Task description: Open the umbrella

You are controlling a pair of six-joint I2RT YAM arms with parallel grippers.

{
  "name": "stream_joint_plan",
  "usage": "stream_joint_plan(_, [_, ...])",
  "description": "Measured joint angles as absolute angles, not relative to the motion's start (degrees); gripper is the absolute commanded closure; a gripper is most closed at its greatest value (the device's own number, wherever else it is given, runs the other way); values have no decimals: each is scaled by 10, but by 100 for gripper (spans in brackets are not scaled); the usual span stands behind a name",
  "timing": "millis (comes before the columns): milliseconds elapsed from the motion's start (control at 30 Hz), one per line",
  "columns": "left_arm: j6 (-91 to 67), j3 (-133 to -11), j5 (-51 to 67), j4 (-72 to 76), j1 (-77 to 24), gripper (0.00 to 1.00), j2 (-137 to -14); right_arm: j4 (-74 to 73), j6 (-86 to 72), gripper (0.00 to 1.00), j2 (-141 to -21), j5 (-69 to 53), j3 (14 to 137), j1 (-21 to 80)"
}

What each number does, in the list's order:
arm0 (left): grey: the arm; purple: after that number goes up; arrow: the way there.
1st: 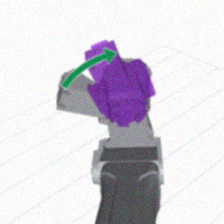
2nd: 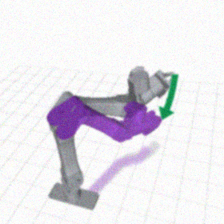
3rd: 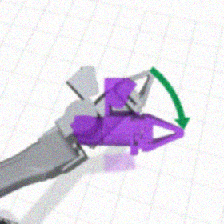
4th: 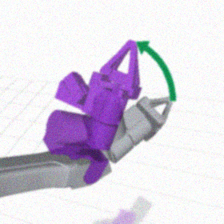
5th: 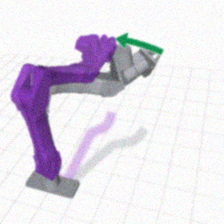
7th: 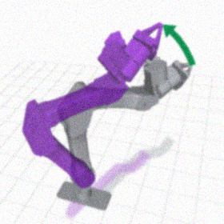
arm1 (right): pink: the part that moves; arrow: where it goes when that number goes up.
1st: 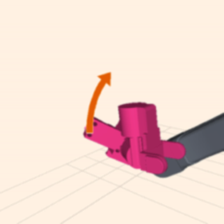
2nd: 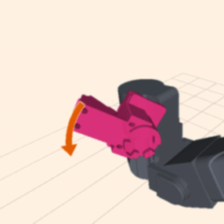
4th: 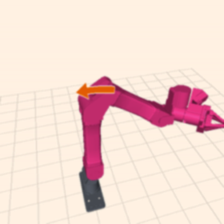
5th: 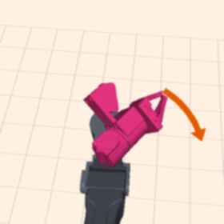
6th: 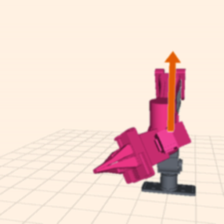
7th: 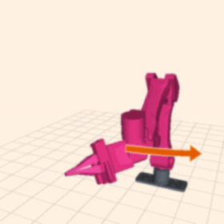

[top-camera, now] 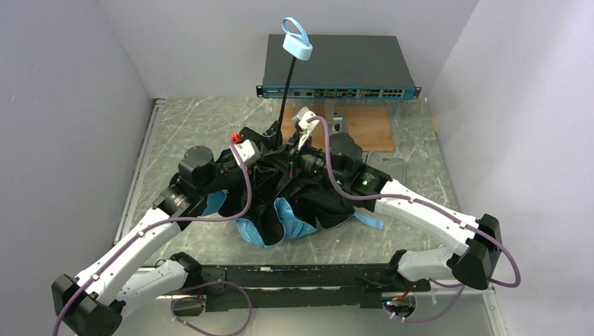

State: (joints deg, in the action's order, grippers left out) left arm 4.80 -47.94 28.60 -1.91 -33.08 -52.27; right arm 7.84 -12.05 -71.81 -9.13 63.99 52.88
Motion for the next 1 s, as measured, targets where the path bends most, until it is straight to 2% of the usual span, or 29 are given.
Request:
stream_joint_plan(133, [65, -463, 286, -22, -330, 68, -522, 60, -118, 100, -723, -93, 640, 530])
stream_joint_plan(433, [85, -438, 286, -17, -316, 66, -523, 33, -107, 100, -730, -94, 640, 530])
stream_joint_plan(733, [110, -426, 289, 6, -302, 58, -526, 24, -98, 100, -740, -94, 653, 530])
stream_joint_plan(1000, [128, -417, 301, 17, -288, 57, -528, 15, -94, 100, -754, -93, 666, 530])
